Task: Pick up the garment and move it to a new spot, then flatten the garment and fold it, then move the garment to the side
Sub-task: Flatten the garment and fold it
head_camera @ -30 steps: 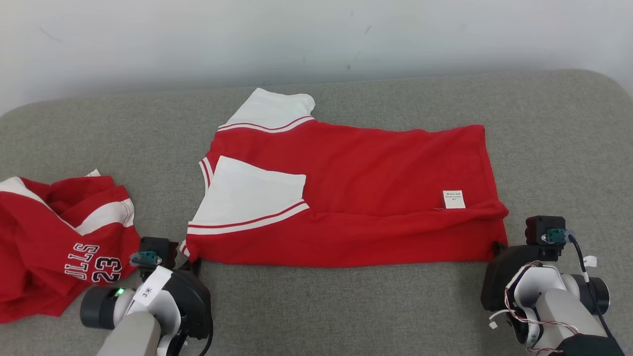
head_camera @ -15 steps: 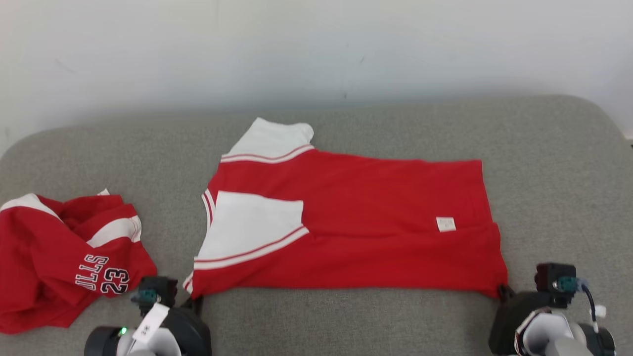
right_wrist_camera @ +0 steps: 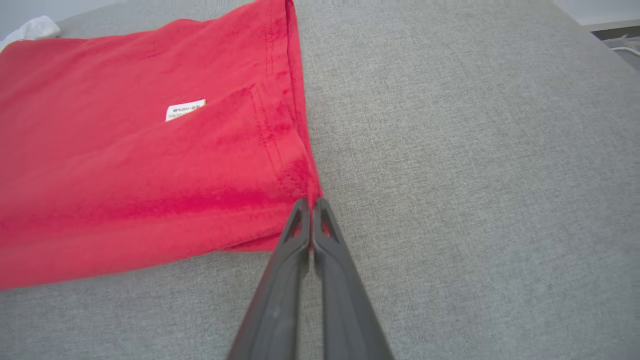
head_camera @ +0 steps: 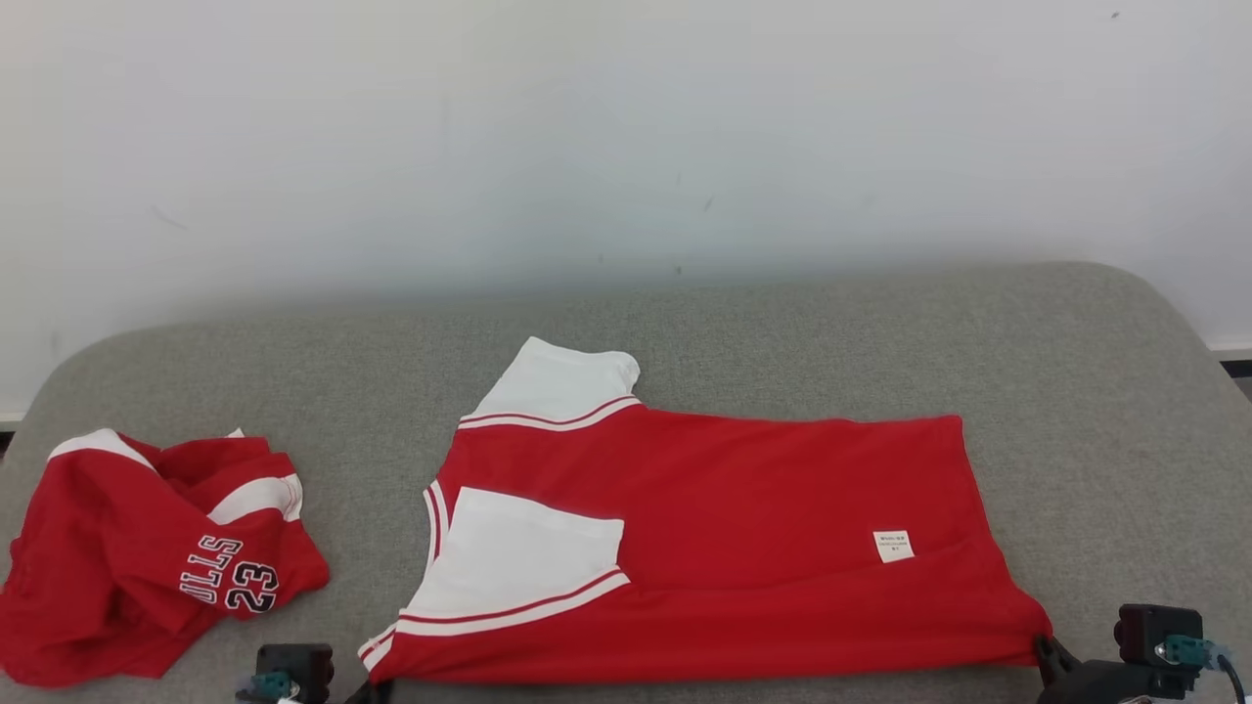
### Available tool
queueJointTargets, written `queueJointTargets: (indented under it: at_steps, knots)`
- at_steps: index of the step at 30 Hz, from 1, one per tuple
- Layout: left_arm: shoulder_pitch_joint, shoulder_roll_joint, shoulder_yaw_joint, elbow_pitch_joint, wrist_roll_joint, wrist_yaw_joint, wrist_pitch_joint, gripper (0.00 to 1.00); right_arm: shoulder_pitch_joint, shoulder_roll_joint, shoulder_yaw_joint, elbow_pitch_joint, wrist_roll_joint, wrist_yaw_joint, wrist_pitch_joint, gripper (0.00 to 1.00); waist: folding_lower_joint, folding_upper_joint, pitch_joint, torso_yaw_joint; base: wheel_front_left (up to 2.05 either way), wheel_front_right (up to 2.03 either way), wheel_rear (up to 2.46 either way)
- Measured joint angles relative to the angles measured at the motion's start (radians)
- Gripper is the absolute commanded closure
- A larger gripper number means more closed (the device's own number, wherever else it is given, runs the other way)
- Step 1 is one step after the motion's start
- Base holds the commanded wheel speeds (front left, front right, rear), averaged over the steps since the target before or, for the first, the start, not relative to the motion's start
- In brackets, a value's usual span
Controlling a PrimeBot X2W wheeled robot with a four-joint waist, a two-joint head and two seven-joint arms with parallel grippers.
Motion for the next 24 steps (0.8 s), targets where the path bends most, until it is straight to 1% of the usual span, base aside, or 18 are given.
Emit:
queueJointTargets:
  at_steps: [4, 7, 12, 22, 23, 24]
  knots:
    - [0.045, 0.002, -0.012, -0.035, 0.0, 0.004, 0.002, 1.0, 0.033, -0.01, -0.009, -0.025, 0.01, 0.0, 0.016, 1.0, 0.0, 0.0, -0.009, 0.011, 0.0, 0.0, 0.0]
    - [0.088, 0.002, -0.017, -0.062, 0.0, 0.018, 0.003, 1.0, 0.06, -0.016, -0.016, -0.045, 0.01, -0.002, 0.026, 1.0, 0.0001, 0.0, -0.012, 0.024, 0.0, 0.0, 0.0]
    - [0.135, 0.0, -0.023, -0.109, 0.0, 0.026, 0.012, 1.0, 0.098, -0.023, -0.026, -0.067, 0.013, -0.016, 0.044, 1.0, 0.0001, 0.0, -0.017, 0.049, 0.0, 0.0, 0.0]
    - [0.217, 0.007, -0.022, -0.192, -0.006, 0.045, 0.031, 1.0, 0.149, -0.024, -0.02, -0.104, 0.013, -0.028, 0.092, 1.0, 0.0001, 0.0, -0.021, 0.082, 0.0, 0.0, 0.0]
    - [0.223, 0.009, -0.022, -0.199, -0.006, 0.045, 0.037, 1.0, 0.151, -0.023, -0.02, -0.109, 0.013, -0.029, 0.097, 0.93, 0.0001, 0.0, -0.021, 0.083, 0.0, 0.0, 0.0]
    - [0.228, 0.009, -0.023, -0.204, -0.006, 0.045, 0.037, 0.72, 0.158, -0.022, -0.017, -0.112, 0.013, -0.029, 0.104, 0.71, 0.0002, 0.0, -0.02, 0.083, 0.0, 0.0, 0.0]
